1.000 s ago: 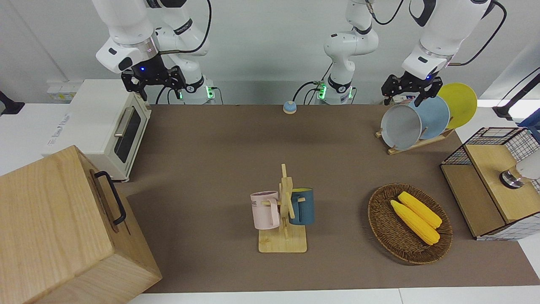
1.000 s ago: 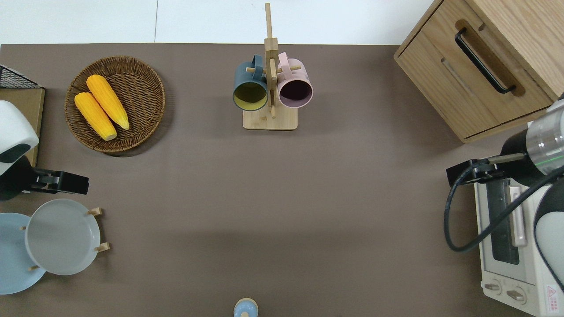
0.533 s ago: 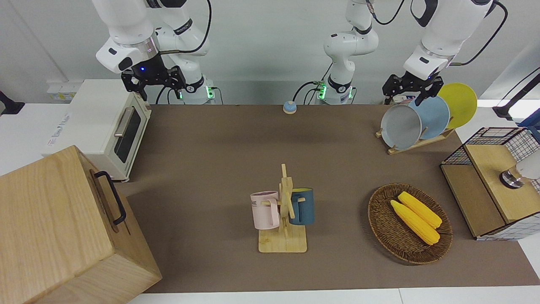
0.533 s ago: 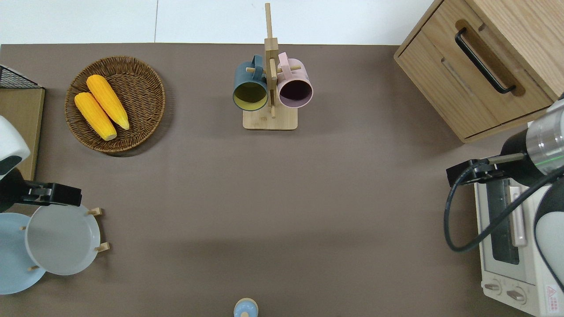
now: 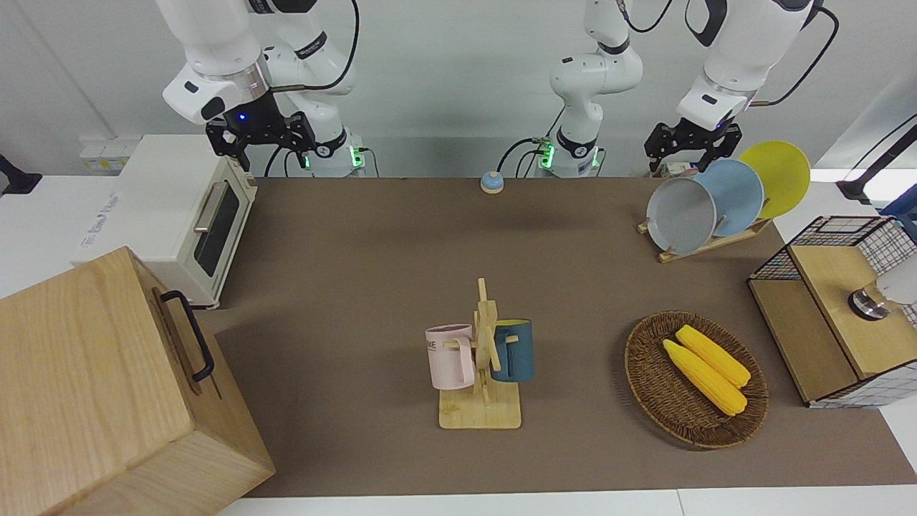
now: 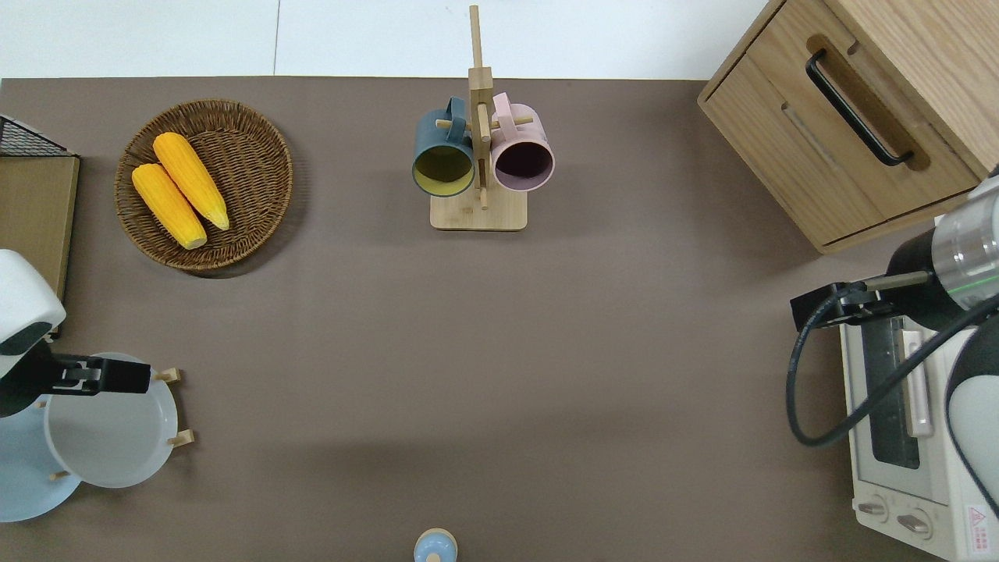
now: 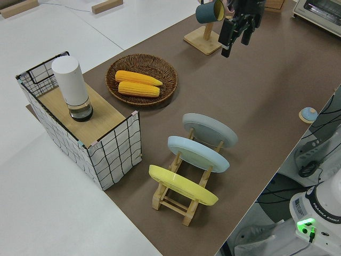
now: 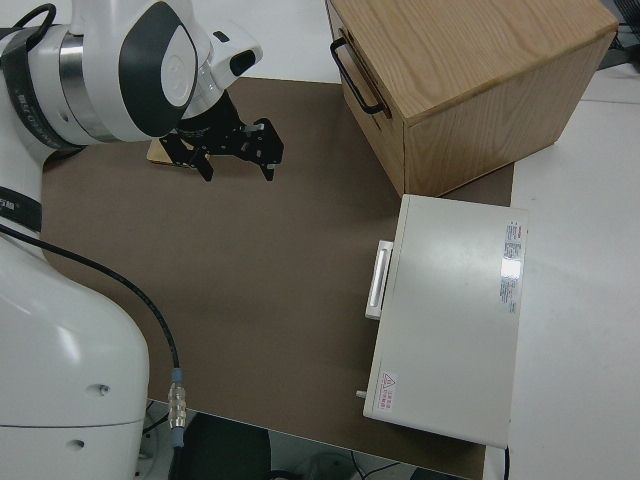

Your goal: Pick gray plate from low plate rack and place it on table with left arm

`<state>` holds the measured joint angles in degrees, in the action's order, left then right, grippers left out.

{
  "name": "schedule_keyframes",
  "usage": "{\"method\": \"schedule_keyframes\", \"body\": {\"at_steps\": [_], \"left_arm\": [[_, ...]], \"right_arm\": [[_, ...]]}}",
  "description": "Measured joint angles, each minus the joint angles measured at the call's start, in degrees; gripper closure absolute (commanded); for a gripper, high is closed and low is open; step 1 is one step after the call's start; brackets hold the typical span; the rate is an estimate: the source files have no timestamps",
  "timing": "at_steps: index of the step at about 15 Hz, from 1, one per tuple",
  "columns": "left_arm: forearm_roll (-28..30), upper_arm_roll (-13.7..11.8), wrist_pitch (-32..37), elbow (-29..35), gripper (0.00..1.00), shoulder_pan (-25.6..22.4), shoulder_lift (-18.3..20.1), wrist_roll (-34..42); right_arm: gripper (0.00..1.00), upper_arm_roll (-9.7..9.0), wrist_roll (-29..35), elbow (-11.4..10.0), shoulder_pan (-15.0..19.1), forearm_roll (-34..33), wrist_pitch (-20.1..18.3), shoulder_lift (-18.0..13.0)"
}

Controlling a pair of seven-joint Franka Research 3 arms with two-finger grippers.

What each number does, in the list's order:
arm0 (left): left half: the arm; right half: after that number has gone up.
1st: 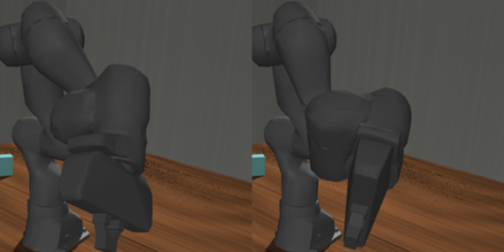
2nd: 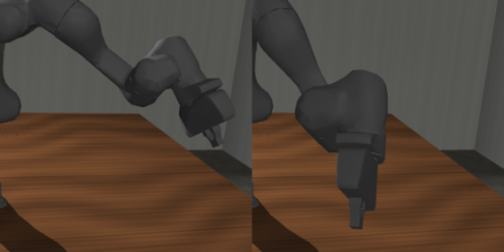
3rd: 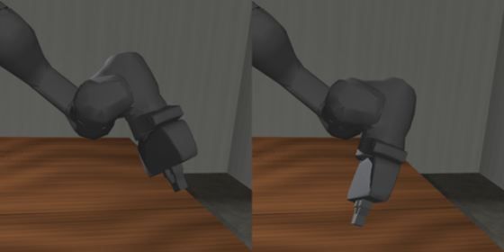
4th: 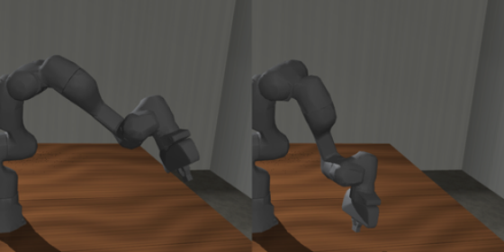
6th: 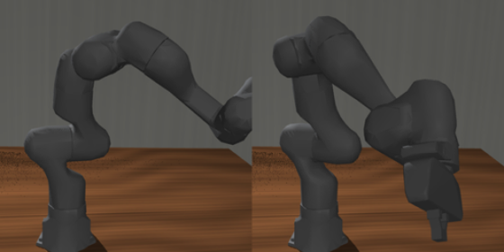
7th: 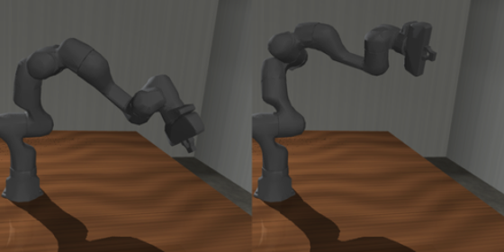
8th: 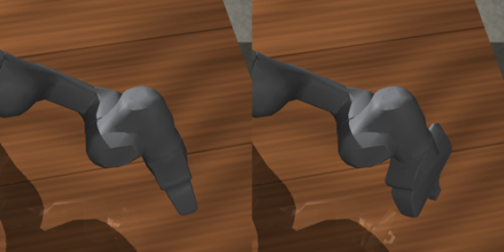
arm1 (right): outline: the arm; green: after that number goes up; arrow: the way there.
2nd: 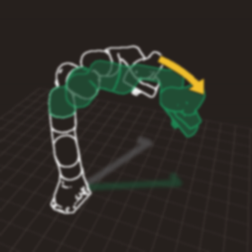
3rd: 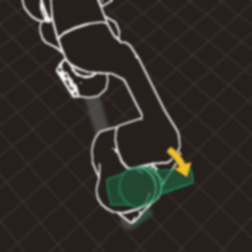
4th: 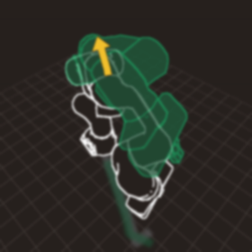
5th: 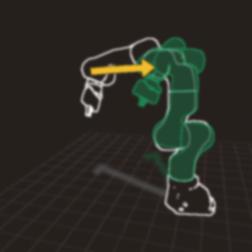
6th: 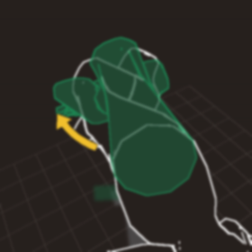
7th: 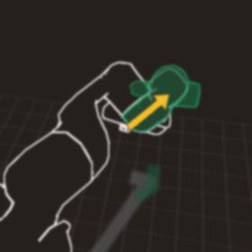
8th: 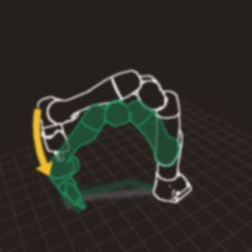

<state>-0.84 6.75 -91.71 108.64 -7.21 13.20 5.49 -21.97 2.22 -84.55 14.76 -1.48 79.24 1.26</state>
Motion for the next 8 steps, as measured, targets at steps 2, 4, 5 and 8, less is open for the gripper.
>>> {"method": "schedule_keyframes", "body": {"at_steps": [2, 4, 5, 8], "left_arm": [[0.0, -1.0, -1.7, 2.6, 0.00, 0.0, 1.6, 0.4], [-0.3, -2.7, -3.3, 4.1, 0.00, 0.0, 2.4, 1.7], [-0.5, -3.7, -3.9, 4.7, 0.00, 0.0, 2.6, 2.2], [-2.1, -6.1, -6.1, 6.5, 0.00, -0.1, 2.7, 2.9]], "right_arm": [[0.017, 0.00, 0.0, 0.0, 0.0, 0.0, 0.0, 0.0], [0.017, 0.00, 0.0, 0.0, 0.0, 0.0, 0.0, 0.0], [0.017, 0.00, 0.0, 0.0, 0.0, 0.0, 0.0, 0.0], [0.017, 0.00, 0.0, 0.0, 0.0, 0.0, 0.0, 0.0]]}}
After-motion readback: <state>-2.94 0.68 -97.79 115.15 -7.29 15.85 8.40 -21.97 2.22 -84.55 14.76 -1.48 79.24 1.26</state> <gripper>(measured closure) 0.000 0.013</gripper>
